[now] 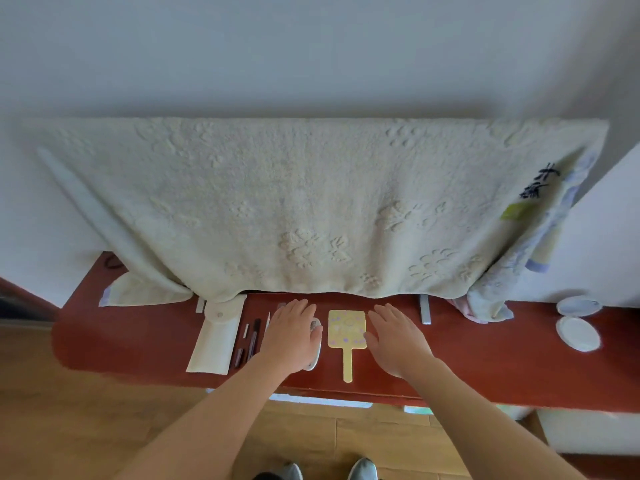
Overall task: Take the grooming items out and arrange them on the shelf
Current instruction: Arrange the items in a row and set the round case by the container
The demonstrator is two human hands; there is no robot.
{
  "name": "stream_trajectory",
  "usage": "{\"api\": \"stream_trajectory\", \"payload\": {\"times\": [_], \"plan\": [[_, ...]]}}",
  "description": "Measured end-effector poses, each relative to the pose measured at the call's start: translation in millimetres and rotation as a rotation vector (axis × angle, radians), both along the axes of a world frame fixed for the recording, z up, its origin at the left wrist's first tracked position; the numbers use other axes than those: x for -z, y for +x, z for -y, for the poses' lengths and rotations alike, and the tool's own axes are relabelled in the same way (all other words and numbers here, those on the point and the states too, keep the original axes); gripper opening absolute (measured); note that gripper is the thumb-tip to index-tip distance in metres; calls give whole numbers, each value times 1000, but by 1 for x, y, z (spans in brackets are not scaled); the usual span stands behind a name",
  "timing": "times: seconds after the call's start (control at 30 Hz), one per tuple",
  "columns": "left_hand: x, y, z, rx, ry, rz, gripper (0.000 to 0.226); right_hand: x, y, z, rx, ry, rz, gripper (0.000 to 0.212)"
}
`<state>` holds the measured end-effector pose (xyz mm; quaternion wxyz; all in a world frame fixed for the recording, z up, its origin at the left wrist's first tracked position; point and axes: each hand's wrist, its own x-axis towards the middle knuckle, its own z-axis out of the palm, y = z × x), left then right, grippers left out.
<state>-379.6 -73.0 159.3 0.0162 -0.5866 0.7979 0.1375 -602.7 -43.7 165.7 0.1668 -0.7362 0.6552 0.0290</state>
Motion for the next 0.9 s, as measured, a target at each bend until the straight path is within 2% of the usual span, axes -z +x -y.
{"api": "stream_trajectory", "payload": {"times": [0.23,0.5,0.9], "plan": [[-15,-4,-1,110,-35,-44,54,-22,0,-27,115,-43,-28,53],[-31,-6,-8,229,-98,-55,51,-49,8,-66,268,-198,-44,38],[-60,-45,-57,257,-211,-101,44,-77,-29,-127,460,-361,66,31]]}}
